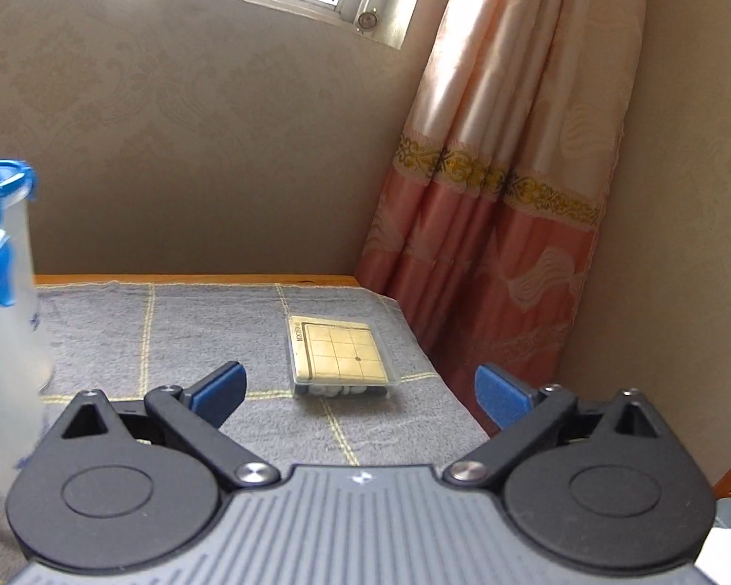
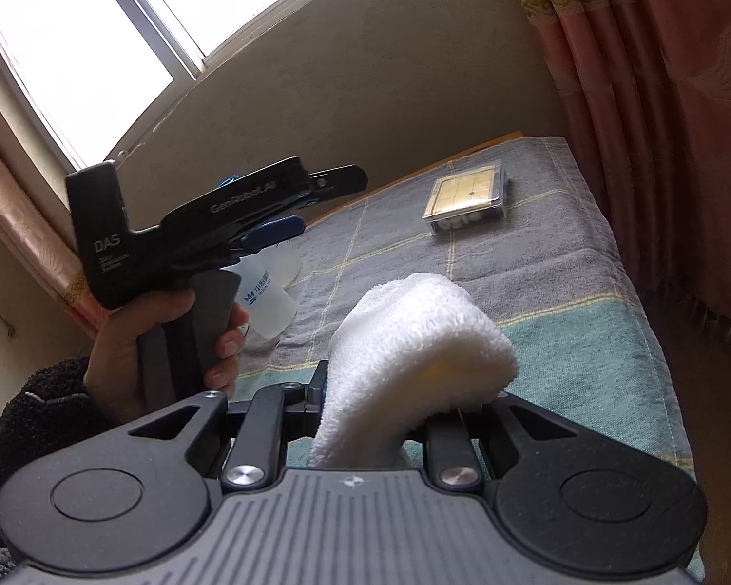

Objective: Clean container
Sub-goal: 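Move the open left tool away toward the small tile box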

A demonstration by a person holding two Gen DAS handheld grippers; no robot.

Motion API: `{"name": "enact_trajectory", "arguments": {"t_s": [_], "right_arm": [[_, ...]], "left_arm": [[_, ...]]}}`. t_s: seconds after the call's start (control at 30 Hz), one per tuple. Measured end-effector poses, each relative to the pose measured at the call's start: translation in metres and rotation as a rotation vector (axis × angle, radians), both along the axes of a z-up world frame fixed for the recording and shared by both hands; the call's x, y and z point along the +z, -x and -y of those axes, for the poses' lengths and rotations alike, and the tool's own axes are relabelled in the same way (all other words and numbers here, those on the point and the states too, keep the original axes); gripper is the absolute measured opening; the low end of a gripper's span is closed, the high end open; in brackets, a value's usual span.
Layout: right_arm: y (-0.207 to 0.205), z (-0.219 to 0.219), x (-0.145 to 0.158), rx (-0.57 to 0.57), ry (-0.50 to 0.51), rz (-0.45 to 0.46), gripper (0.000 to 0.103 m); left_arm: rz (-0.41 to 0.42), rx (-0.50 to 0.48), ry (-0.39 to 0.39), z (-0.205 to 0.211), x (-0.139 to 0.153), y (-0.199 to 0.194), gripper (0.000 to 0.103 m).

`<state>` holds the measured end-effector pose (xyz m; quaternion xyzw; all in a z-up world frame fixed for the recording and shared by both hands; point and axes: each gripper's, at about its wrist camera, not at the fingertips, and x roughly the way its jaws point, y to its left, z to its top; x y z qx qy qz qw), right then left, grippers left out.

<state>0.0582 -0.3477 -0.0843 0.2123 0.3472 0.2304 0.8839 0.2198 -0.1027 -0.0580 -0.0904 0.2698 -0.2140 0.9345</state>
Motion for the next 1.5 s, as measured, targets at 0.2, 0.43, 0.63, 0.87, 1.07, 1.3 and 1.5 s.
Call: {"name": "enact_trajectory", "arguments": {"t_s": [0.2, 0.43, 0.63, 0.87, 1.07, 1.3, 1.5], "right_arm": [[-0.005, 0.015, -0.009, -0.011, -0.042, -0.007, 0.022], [-0.013, 0.033, -0.020, -0.033, -0.081, -0.014, 0.022], [-0.018, 0.042, -0.024, -0.038, -0.103, -0.010, 0.022], [-0.025, 0.045, -0.029, -0.036, -0.125, -0.011, 0.022], [-0.027, 0.048, -0.033, -0.033, -0.137, -0.011, 0.022], [-0.025, 0.051, -0.034, -0.042, -0.145, -0.012, 0.022], [-0.023, 0.051, -0.033, -0.046, -0.147, -0.013, 0.022]], "left_arm": [[-0.031, -0.004, -0.100, 0.039, -0.022, -0.036, 0.100], [-0.057, 0.016, -0.191, 0.076, -0.044, -0.065, 0.100], [-0.058, 0.051, -0.255, 0.093, -0.057, -0.083, 0.100], [-0.026, 0.066, -0.320, 0.103, -0.065, -0.097, 0.100], [-0.040, 0.081, -0.382, 0.111, -0.071, -0.113, 0.100], [-0.049, 0.077, -0.403, 0.116, -0.072, -0.119, 0.098], [-0.061, 0.053, -0.396, 0.112, -0.070, -0.120, 0.095]]}}
